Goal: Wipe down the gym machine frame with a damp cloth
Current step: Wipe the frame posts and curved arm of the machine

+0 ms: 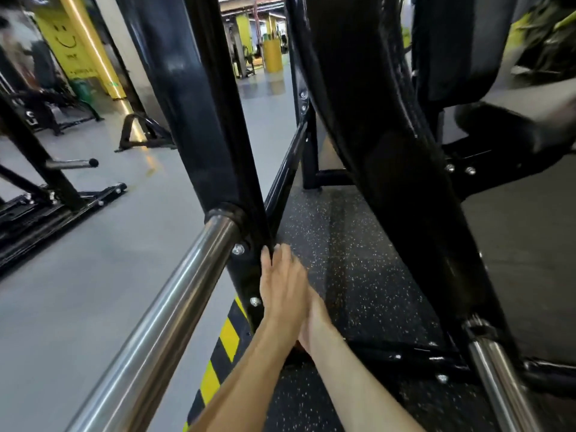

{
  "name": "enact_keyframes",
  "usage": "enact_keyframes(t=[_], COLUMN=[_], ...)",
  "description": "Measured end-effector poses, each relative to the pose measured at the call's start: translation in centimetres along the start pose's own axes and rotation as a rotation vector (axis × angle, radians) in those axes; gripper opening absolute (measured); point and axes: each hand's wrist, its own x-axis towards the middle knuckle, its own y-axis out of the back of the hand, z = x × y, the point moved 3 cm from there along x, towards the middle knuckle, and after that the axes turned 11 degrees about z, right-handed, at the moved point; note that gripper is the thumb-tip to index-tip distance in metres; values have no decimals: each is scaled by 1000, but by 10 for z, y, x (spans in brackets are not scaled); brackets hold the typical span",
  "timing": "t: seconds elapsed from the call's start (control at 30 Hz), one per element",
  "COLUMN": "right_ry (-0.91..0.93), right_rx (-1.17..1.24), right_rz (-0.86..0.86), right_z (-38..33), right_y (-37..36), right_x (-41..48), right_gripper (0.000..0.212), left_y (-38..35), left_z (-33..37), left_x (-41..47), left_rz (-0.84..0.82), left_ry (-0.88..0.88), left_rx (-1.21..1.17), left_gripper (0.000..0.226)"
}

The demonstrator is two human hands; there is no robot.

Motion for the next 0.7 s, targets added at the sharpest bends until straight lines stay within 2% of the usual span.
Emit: enact_keyframes(t=[0.07, 0.13, 0.2, 0.23, 0.33, 0.43, 0.53, 0.63, 0.7], right_ry=[-66, -150, -149, -139, -136, -128, -84, -104, -127], right_rx=[72, 138, 82, 48, -18, -146, -256, -262, -266], right_rz=[-71, -154, -113, -75, 34, 140, 200, 278, 328], right_z=[-18, -38, -55, -60, -67, -71, -83, -103, -116], right_y=[3, 6, 14, 18, 30, 42, 54, 60, 58], right_x=[-11, -27, -38, -44, -65, -86, -114, -141, -155], right_gripper=[42, 45, 38, 35, 30, 29, 20, 32, 39], left_y=[0, -4, -1, 8, 29, 47, 71, 103, 128], left_z=[0, -1, -2, -3, 0, 7, 11, 7, 1], left_x=[-9, -18, -27, -29, -32, -33, -32, -33, -28], left_rz=[56, 59, 110, 119, -59, -298, -566, -727, -765], left_ry=[145, 178, 246, 349, 825, 1207, 1410, 1615, 1726], left_rx=[-195, -364, -604, -752, -1224, -1482, -1608, -1717, -1801], left_gripper=[43, 55, 64, 64, 56, 36, 25, 23, 22])
